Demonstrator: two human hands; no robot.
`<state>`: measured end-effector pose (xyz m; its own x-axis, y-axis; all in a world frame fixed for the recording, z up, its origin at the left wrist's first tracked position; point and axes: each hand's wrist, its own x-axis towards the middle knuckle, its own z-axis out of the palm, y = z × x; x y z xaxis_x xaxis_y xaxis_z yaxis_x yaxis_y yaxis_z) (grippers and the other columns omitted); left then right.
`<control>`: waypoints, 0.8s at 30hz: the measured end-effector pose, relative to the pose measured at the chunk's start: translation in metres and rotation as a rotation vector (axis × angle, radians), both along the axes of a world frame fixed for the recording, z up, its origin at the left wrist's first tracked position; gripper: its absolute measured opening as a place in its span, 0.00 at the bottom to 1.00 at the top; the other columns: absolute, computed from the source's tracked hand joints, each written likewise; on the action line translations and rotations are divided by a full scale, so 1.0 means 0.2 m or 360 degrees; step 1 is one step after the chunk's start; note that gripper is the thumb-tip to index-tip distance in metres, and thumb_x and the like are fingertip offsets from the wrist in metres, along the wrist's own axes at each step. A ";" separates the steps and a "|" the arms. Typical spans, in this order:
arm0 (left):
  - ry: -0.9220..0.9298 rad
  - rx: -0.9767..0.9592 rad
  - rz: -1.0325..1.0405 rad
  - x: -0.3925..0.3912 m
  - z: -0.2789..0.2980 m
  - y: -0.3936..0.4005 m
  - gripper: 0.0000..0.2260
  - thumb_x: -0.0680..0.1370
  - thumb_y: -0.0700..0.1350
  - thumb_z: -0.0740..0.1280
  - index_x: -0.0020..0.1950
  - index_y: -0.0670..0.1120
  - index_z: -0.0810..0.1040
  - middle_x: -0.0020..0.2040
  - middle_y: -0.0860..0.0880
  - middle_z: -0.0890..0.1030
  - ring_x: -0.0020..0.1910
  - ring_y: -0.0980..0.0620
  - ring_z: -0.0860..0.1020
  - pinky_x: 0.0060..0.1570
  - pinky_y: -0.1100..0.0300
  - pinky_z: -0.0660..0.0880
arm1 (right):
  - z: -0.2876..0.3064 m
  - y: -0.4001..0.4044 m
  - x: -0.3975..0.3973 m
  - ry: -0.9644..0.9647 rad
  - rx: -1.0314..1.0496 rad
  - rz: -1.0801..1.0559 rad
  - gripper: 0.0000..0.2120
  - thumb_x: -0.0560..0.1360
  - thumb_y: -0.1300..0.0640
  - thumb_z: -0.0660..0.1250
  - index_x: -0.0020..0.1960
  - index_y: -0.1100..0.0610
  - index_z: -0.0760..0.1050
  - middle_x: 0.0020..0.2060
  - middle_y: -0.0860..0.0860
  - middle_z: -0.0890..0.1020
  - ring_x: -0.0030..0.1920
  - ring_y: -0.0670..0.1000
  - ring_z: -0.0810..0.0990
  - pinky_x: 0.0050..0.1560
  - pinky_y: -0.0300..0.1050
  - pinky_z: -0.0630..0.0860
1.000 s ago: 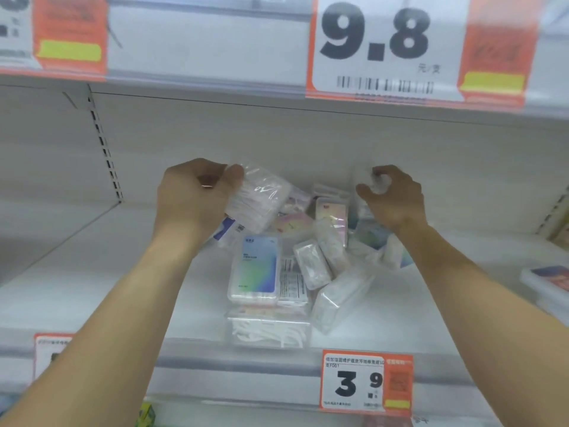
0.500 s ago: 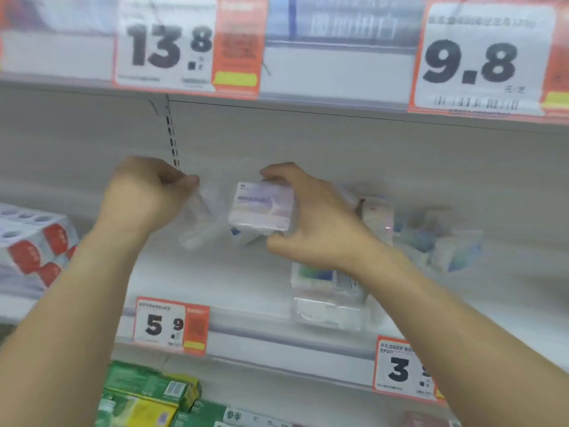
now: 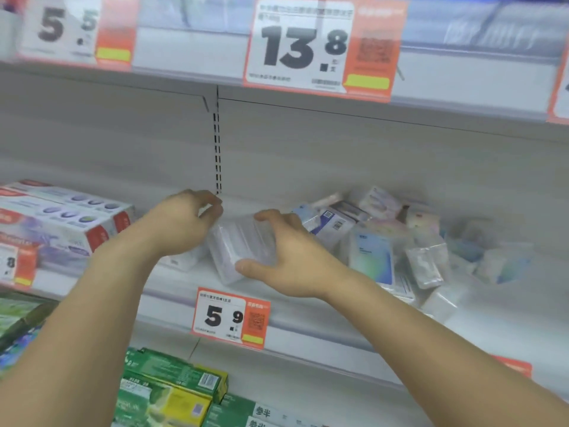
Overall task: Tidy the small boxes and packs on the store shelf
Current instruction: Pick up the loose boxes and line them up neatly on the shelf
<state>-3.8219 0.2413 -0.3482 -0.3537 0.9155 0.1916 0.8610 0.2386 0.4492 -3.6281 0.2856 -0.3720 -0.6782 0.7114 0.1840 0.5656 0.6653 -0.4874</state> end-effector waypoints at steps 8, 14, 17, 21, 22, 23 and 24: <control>-0.0128 -0.0047 0.0013 -0.03 0.06 -0.04 0.10 0.78 0.52 0.63 0.53 0.50 0.80 0.52 0.49 0.81 0.50 0.47 0.77 0.44 0.59 0.70 | 0.13 0.01 -0.01 -0.0316 -0.0272 0.0209 0.36 0.74 0.45 0.71 0.76 0.42 0.57 0.70 0.48 0.70 0.69 0.49 0.70 0.66 0.42 0.68; -0.0119 0.0324 -0.0166 0.21 0.04 0.08 0.13 0.78 0.52 0.65 0.60 0.47 0.77 0.56 0.47 0.80 0.58 0.47 0.75 0.52 0.62 0.69 | 0.34 0.48 0.12 -0.0486 0.0177 -0.0271 0.24 0.77 0.55 0.67 0.72 0.49 0.68 0.68 0.51 0.72 0.65 0.51 0.73 0.56 0.38 0.66; -0.0082 0.0190 -0.0268 0.38 0.01 0.22 0.20 0.78 0.54 0.65 0.67 0.48 0.71 0.63 0.46 0.73 0.62 0.46 0.73 0.59 0.55 0.72 | 0.33 0.72 0.17 -0.0753 0.0067 -0.0402 0.30 0.74 0.63 0.67 0.73 0.47 0.66 0.71 0.52 0.68 0.67 0.53 0.71 0.57 0.40 0.69; -0.0017 0.0012 -0.0318 0.53 -0.04 0.39 0.28 0.76 0.58 0.65 0.71 0.46 0.62 0.67 0.45 0.66 0.66 0.44 0.66 0.60 0.49 0.71 | 0.23 0.82 0.17 -0.0871 -0.0165 -0.0391 0.45 0.61 0.45 0.77 0.73 0.38 0.61 0.68 0.46 0.72 0.63 0.52 0.76 0.62 0.50 0.75; -0.0028 -0.0024 -0.0346 0.54 -0.06 0.42 0.31 0.75 0.59 0.65 0.73 0.46 0.60 0.67 0.44 0.65 0.68 0.43 0.65 0.61 0.49 0.71 | 0.20 0.85 0.17 -0.0891 -0.0178 -0.0360 0.48 0.58 0.42 0.78 0.73 0.37 0.60 0.67 0.44 0.72 0.64 0.51 0.75 0.63 0.52 0.75; -0.0060 -0.0063 -0.0380 0.56 -0.07 0.45 0.34 0.74 0.61 0.65 0.74 0.47 0.58 0.68 0.44 0.64 0.68 0.43 0.64 0.62 0.48 0.70 | 0.18 0.86 0.17 -0.0913 -0.0171 -0.0349 0.51 0.55 0.40 0.79 0.73 0.37 0.59 0.66 0.43 0.72 0.65 0.52 0.75 0.63 0.54 0.76; -0.0110 -0.0109 -0.0412 0.56 -0.08 0.47 0.36 0.73 0.62 0.66 0.75 0.48 0.57 0.68 0.44 0.64 0.69 0.43 0.64 0.63 0.47 0.69 | 0.16 0.87 0.16 -0.0956 -0.0152 -0.0342 0.56 0.51 0.39 0.80 0.73 0.36 0.57 0.65 0.43 0.72 0.65 0.52 0.75 0.61 0.55 0.77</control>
<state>-3.7091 0.3353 -0.3641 -0.1163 0.9871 0.1100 0.8652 0.0463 0.4993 -3.5952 0.4596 -0.3391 -0.4839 0.8373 -0.2544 0.8742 0.4761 -0.0955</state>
